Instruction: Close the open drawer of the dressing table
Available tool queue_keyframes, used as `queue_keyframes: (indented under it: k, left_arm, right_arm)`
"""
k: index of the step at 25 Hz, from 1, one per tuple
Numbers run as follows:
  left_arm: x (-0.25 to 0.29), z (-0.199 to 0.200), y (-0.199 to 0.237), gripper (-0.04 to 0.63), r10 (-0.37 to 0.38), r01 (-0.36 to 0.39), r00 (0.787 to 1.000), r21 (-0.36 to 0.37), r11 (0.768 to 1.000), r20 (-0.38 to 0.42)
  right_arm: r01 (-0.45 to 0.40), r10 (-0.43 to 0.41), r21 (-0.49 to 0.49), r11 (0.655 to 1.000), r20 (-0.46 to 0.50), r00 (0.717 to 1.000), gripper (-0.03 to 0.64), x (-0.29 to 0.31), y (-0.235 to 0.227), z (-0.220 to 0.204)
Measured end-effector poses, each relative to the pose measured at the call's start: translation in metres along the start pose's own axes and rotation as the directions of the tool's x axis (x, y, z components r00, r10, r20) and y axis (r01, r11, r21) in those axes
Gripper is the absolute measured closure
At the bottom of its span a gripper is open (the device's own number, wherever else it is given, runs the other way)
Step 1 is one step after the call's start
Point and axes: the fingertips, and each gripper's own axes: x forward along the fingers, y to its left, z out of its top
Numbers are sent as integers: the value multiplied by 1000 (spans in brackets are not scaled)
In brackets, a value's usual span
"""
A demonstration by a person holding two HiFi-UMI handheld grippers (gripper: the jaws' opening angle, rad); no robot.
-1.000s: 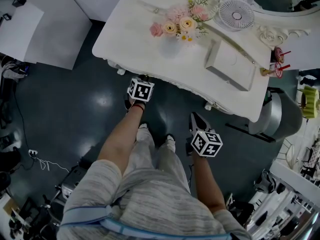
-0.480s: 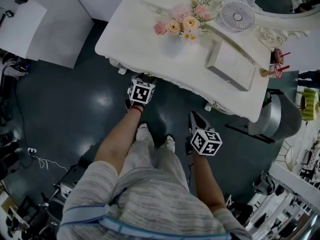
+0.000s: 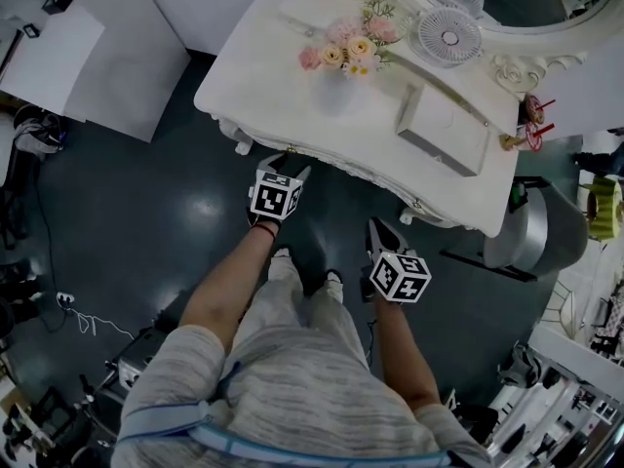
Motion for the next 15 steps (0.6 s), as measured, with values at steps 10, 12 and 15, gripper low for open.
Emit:
queue_keyframes:
  k: [10, 12, 15]
  left_arm:
    - [-52, 9, -68, 456, -78, 75, 995, 38, 996, 67]
    - [-62, 8, -78, 483, -86, 83, 994, 42, 996, 72]
    - [-75, 6, -94, 522, -99, 96, 992, 39, 995, 80]
  right_arm:
    - [-35, 36, -22, 999, 35, 999, 597, -30, 8, 1]
    - [-44, 45, -27, 999, 41, 998, 597, -36, 10, 1]
    - [-58, 60, -30, 998, 49, 997, 597, -44, 11, 1]
